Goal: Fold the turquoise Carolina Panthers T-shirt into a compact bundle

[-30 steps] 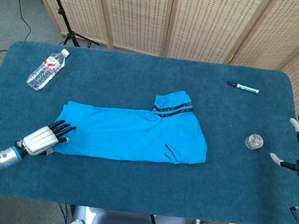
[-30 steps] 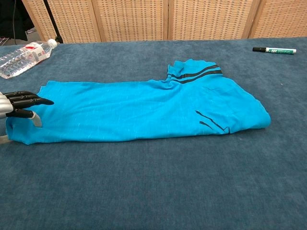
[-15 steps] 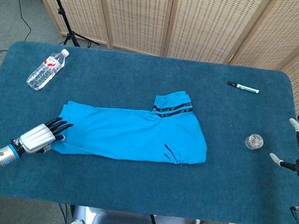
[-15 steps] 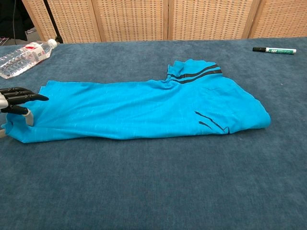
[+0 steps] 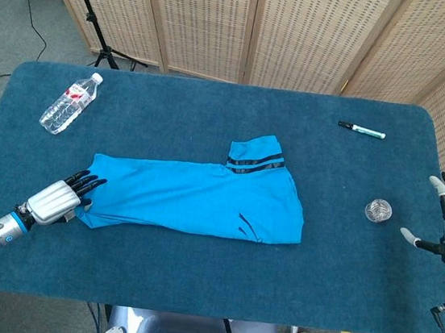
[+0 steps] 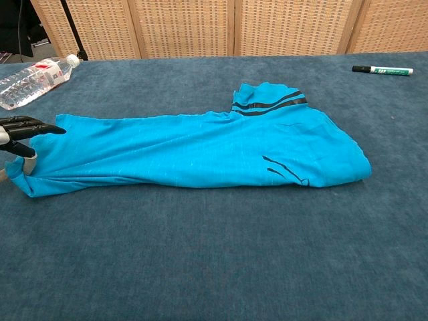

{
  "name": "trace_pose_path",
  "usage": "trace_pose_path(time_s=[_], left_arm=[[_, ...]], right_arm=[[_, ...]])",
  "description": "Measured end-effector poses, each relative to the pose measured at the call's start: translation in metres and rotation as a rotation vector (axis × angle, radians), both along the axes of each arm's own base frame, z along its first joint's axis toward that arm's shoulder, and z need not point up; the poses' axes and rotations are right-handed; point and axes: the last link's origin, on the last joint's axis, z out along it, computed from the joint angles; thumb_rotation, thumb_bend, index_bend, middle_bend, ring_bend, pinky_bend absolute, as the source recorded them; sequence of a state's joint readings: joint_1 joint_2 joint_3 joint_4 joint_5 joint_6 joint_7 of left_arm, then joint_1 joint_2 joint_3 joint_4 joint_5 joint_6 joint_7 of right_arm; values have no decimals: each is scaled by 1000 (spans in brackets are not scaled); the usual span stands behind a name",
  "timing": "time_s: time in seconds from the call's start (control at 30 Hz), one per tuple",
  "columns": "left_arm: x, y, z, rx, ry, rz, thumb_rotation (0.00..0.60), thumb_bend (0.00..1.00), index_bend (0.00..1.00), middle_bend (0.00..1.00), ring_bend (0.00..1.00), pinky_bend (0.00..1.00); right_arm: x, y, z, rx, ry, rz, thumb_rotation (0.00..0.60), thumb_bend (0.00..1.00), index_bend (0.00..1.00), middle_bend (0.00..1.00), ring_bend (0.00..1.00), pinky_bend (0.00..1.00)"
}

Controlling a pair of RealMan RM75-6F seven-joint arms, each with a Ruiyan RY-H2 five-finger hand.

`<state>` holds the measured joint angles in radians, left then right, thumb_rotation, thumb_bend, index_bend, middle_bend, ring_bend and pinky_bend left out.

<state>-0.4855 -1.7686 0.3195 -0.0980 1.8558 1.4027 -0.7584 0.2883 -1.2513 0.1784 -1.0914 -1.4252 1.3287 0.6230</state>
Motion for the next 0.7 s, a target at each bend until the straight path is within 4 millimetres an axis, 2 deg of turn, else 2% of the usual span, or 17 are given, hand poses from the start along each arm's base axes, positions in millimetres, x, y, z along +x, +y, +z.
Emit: trace_pose_path(time_s=[0.43, 0.7], left_arm=[[0, 0, 1, 1, 6, -6, 600, 650, 963, 0, 0, 0], [-5, -1, 9, 9, 22, -4, 600, 653, 969, 0, 0, 0]], right_arm=[[-1, 0, 0, 0, -3, -1, 600, 0, 0, 0, 0, 0], [0, 0, 0, 2, -4, 1, 600, 0, 0, 0, 0, 0]])
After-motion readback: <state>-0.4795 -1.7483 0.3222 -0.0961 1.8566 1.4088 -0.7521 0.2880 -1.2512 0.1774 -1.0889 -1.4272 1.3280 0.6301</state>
